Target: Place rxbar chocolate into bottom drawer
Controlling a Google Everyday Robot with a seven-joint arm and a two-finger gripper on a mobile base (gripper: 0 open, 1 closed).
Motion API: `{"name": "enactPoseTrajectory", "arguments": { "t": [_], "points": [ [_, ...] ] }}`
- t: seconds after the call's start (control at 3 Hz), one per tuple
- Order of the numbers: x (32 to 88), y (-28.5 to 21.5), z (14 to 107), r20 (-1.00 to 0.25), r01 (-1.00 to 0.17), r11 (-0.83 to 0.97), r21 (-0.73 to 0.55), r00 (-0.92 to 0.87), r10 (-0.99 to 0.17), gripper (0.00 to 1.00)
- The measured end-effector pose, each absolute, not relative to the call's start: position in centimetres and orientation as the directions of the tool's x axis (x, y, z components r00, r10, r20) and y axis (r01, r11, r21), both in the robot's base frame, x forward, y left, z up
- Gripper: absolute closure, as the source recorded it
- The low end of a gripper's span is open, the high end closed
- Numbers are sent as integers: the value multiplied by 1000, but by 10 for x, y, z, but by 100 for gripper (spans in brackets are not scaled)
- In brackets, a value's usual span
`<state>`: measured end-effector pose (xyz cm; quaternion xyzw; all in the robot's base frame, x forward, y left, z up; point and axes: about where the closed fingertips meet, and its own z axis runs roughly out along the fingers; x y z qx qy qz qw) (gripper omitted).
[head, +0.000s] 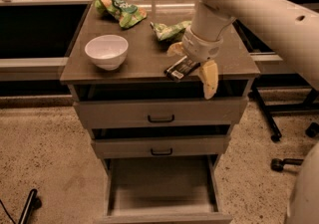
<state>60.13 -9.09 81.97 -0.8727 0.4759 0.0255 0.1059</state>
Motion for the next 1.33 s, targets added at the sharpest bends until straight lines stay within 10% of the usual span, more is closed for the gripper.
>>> {"name": "enactPoseTrajectory", "arguments": {
  "t": [1.33],
  "points": [
    [631, -88, 811, -140, -808, -507, -298, 563, -815, 74]
  ]
}}
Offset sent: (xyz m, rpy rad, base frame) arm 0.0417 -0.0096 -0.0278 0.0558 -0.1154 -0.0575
